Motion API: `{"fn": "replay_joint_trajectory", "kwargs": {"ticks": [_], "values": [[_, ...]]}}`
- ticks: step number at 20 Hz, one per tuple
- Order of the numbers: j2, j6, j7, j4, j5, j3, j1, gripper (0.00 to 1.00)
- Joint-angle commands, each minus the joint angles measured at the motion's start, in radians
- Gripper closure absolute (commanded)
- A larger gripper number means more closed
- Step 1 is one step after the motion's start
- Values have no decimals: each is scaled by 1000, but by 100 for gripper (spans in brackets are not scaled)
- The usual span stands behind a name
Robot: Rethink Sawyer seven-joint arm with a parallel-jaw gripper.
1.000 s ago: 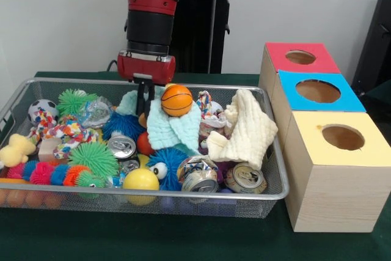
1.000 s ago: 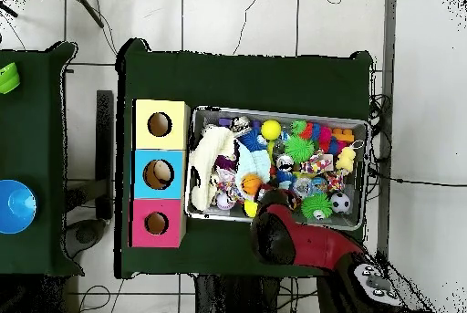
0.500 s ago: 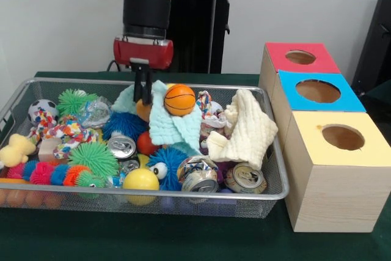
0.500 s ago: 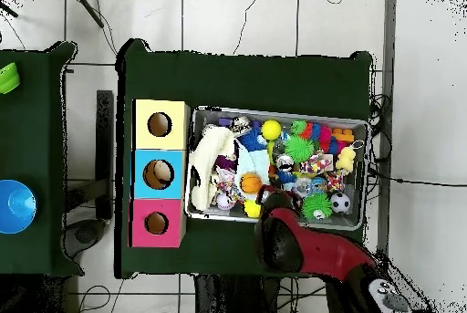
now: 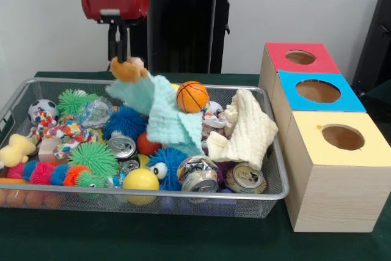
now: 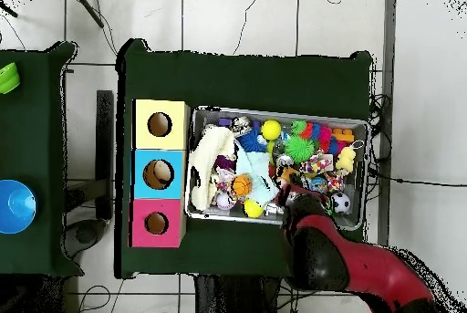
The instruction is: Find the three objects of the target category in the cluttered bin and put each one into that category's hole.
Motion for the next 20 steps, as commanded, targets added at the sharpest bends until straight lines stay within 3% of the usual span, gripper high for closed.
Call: {"fn": "replay_joint_trajectory", "kwargs": {"ticks": [1, 5, 13, 20], "values": [[-133, 160, 30, 88, 49, 262, -47, 100], [-168, 152, 49, 94, 53, 291, -52, 100], [-207, 177, 65, 86, 65, 252, 4, 100], [-212, 117, 137, 79, 53, 109, 139, 100]]}}
